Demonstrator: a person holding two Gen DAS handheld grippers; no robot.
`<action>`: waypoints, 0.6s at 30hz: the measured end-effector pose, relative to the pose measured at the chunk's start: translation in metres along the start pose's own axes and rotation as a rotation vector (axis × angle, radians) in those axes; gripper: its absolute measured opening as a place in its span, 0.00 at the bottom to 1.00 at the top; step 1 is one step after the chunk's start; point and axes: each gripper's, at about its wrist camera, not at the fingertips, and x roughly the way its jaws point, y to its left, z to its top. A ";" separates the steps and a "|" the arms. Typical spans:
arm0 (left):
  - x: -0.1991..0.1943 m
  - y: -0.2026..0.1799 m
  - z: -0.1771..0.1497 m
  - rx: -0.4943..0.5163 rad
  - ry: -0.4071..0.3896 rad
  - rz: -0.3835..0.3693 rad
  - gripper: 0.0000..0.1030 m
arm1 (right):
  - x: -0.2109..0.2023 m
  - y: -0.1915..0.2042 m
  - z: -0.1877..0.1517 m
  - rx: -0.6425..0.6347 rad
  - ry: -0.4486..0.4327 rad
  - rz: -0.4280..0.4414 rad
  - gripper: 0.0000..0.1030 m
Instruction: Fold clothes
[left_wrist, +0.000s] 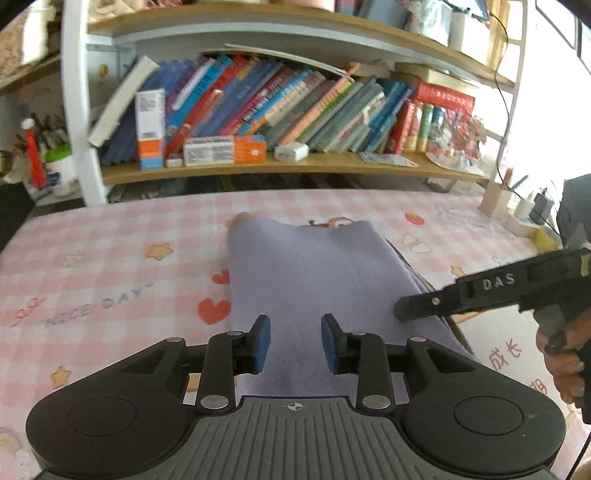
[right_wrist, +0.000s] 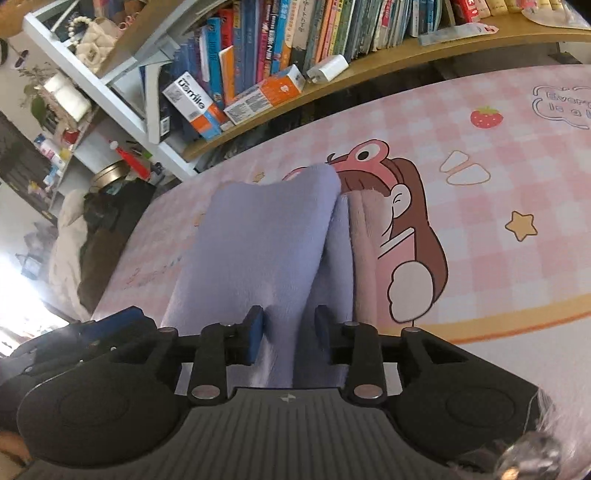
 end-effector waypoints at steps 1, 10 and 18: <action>0.006 -0.002 0.000 0.010 0.011 -0.007 0.30 | 0.001 0.001 0.001 -0.003 -0.004 -0.002 0.11; 0.024 -0.003 -0.004 0.028 0.032 -0.063 0.32 | 0.008 -0.004 -0.010 0.028 -0.049 -0.134 0.10; 0.017 0.003 -0.006 0.038 -0.002 -0.088 0.34 | 0.005 0.016 -0.015 -0.043 -0.073 -0.209 0.21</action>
